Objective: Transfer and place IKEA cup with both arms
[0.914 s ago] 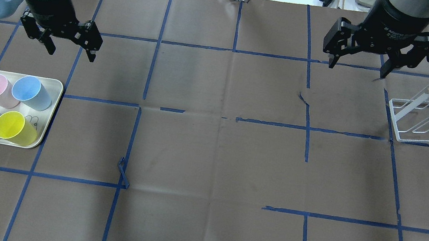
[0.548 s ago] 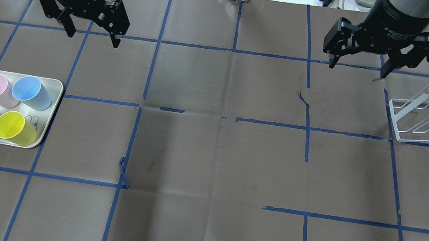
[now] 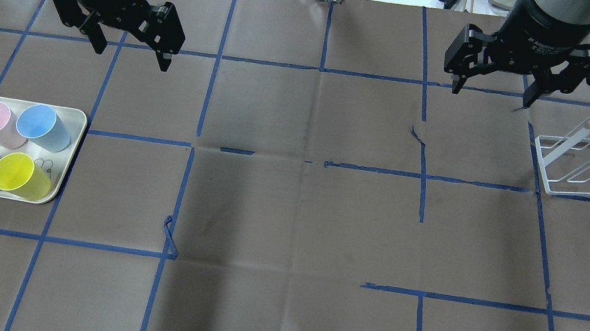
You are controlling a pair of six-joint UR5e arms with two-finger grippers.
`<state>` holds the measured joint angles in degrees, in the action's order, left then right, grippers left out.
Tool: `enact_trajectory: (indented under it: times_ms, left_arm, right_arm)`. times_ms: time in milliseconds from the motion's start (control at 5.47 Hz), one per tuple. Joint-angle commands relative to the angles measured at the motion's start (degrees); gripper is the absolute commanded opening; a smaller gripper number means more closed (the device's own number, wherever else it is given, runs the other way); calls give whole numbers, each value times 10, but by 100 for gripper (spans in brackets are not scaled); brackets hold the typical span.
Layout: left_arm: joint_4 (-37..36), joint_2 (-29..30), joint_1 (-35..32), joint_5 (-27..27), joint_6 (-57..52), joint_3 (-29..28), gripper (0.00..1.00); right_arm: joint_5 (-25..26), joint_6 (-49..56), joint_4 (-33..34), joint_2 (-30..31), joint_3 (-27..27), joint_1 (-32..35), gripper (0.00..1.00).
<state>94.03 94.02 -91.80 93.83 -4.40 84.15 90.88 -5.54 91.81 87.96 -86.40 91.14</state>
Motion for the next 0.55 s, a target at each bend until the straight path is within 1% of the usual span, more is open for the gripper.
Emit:
enact_trajectory:
  times_ms: [0, 183, 366]
  left_arm:
    - [-3, -3, 0, -8, 4, 0, 98]
    - [-4, -4, 0, -54, 18, 0, 98]
    - [-5, -8, 0, -51, 20, 3, 98]
  right_arm:
    - [0, 0, -1, 0, 0, 0, 100]
    - [0, 0, -1, 0, 0, 0, 100]
    - [0, 0, -1, 0, 0, 0, 100]
